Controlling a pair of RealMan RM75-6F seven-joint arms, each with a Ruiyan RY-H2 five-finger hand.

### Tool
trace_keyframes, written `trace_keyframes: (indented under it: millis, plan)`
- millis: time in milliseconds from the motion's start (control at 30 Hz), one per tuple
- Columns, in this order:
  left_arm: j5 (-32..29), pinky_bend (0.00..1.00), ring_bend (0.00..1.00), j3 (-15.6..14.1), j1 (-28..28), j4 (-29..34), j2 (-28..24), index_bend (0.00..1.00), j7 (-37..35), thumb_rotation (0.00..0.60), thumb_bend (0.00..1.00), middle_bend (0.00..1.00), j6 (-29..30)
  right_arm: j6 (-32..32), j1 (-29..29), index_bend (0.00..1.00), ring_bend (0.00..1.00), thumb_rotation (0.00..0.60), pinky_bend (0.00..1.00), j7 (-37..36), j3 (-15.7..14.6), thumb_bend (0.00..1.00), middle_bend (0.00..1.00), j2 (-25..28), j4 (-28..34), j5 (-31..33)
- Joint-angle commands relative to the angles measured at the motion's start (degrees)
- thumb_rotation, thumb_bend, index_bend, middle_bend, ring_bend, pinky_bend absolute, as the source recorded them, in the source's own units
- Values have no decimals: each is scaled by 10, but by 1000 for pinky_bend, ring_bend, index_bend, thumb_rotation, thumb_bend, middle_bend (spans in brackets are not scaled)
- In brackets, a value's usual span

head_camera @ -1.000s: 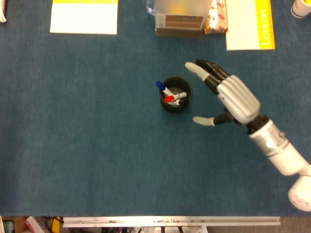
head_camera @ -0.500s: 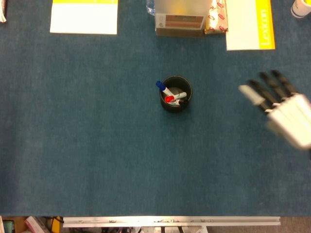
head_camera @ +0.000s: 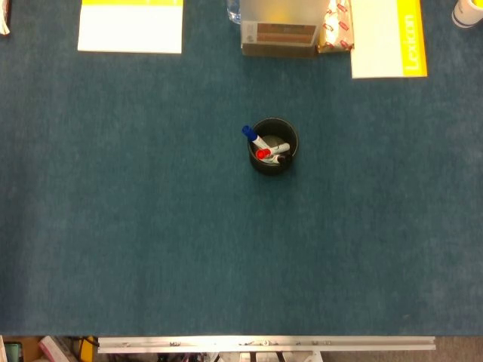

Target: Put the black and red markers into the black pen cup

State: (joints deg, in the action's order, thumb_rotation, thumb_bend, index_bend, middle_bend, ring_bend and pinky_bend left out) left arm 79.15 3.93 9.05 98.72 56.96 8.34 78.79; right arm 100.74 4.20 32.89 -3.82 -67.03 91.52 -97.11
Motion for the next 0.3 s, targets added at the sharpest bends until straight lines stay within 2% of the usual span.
trace_keyframes:
  millis: [33, 300]
  plan:
    - [-2, 37, 0, 1, 0, -3, 3, 373, -2, 600, 218, 34, 0, 12, -14, 164, 62, 600, 117, -40, 14, 0, 189, -9, -23, 14]
    - [-29, 41, 0, 7, 3, -20, 8, 375, -6, 600, 218, 39, -13, 5, -27, 165, 62, 600, 117, -93, 31, 0, 189, -18, -54, 34]
